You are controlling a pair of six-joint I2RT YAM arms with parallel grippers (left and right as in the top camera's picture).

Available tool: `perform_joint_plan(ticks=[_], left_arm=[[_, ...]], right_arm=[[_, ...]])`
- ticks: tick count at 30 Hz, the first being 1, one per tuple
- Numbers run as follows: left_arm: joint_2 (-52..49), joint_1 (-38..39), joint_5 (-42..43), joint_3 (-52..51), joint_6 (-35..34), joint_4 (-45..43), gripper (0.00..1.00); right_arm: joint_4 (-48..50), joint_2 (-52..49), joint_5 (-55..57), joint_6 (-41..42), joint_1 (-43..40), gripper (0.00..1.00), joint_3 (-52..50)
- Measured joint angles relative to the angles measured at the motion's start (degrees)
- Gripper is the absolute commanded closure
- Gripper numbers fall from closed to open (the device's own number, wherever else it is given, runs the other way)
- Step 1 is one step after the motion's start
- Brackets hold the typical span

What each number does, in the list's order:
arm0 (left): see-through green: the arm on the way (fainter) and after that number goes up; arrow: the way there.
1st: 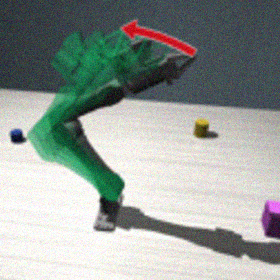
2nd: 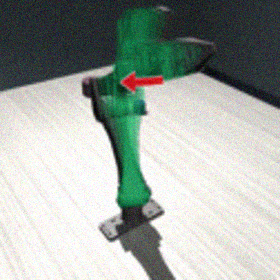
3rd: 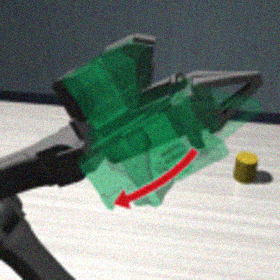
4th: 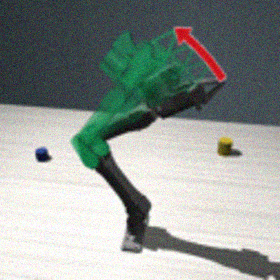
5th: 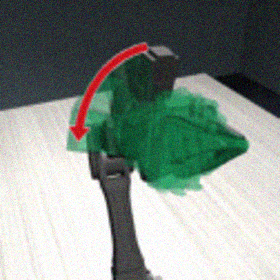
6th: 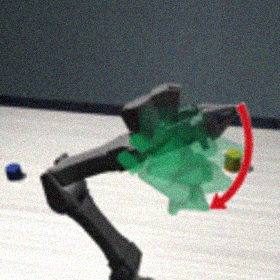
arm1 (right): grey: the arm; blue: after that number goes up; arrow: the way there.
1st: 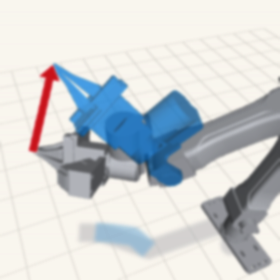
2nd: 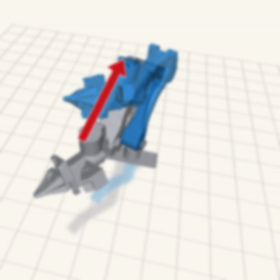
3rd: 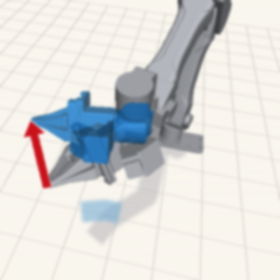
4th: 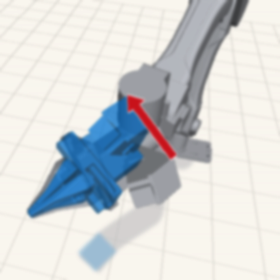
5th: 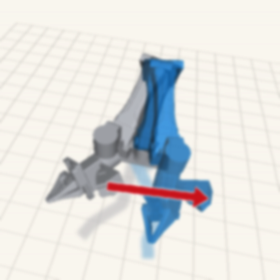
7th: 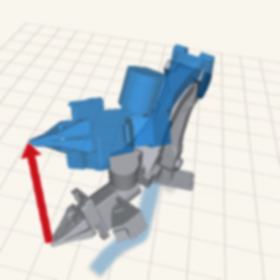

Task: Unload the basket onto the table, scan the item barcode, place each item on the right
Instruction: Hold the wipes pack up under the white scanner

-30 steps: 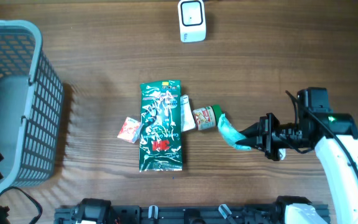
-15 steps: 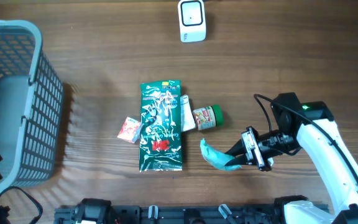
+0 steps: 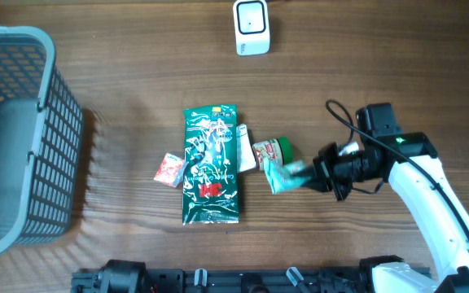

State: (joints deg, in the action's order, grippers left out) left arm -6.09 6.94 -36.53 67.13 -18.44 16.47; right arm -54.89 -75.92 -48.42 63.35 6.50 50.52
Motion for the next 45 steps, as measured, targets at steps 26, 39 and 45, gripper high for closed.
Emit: perform_joint_plan(ticks=[26,39,45], left_arm=[[1.14,0.00,-1.79,-11.54,-0.33,-8.83,0.00],[1.14,0.00,-1.95,-11.54,-0.33,-8.59,0.00],[1.14,0.00,-1.95,-11.54,-0.33,-8.59,0.00]], right_arm=[[66.31,-42.16,51.43,17.35,14.47,0.95,33.75],[58.62,-52.50,57.96,24.02,14.47,0.95,43.82],[39.95,-50.14,58.64,19.23,12.04,0.95,44.89]])
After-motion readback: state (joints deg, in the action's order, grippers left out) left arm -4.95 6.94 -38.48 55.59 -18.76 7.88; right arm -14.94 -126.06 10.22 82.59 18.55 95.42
